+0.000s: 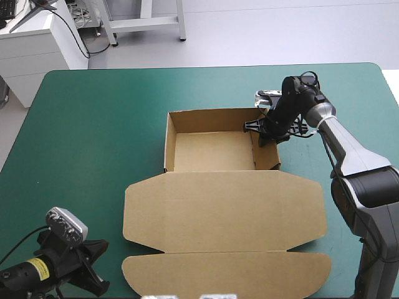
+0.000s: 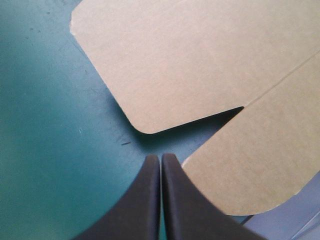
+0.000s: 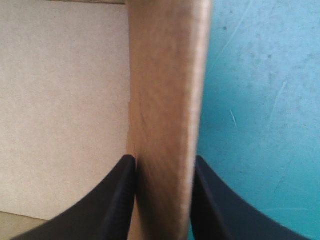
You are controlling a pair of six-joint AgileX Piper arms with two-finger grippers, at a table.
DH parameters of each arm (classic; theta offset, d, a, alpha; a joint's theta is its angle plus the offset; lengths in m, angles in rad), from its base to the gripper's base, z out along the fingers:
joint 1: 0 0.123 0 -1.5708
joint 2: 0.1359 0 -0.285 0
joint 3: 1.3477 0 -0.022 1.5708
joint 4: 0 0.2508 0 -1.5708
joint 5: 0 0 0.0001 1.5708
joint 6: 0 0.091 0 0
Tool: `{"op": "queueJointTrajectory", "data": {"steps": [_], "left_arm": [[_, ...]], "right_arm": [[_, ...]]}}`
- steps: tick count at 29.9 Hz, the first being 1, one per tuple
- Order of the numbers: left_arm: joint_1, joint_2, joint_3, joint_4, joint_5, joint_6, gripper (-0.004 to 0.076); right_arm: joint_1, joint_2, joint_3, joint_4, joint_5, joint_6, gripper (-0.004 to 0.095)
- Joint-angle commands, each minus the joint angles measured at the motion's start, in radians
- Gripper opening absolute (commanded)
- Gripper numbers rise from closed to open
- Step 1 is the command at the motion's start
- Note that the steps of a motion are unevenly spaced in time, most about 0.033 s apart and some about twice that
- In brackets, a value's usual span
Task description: Fold the box
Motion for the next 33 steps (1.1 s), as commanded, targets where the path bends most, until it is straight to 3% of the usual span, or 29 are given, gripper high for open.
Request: {"op": "queueJointTrajectory", "data": {"steps": [1, 8, 17, 26, 33], "left_arm": [[-0.005, -0.050, 0.002, -0.042, -0.045, 0.018, -0.0008], [-0.005, -0.101, 0.106, -0.074, -0.047, 0.018, -0.0008], [-0.005, -0.110, 0.109, -0.073, -0.038, 0.025, -0.0008], [-0.005, -0.110, 0.109, -0.073, -0.038, 0.025, -0.0008], [-0.005, -0.110, 0.109, -0.083, -0.038, 0.025, -0.0008]], "right_arm": [[-0.005, -0.044, -0.021, 0.019, 0.018, -0.011, 0.0274], [-0.005, -0.034, -0.021, 0.061, 0.018, -0.011, 0.0147], [-0.005, -0.033, -0.021, 0.072, 0.018, 0.000, 0.0000], [-0.005, -0.039, -0.023, 0.064, 0.018, 0.016, -0.0008], [-0.029, -0.078, -0.024, -0.022, 0.018, 0.034, -0.0014]]}}
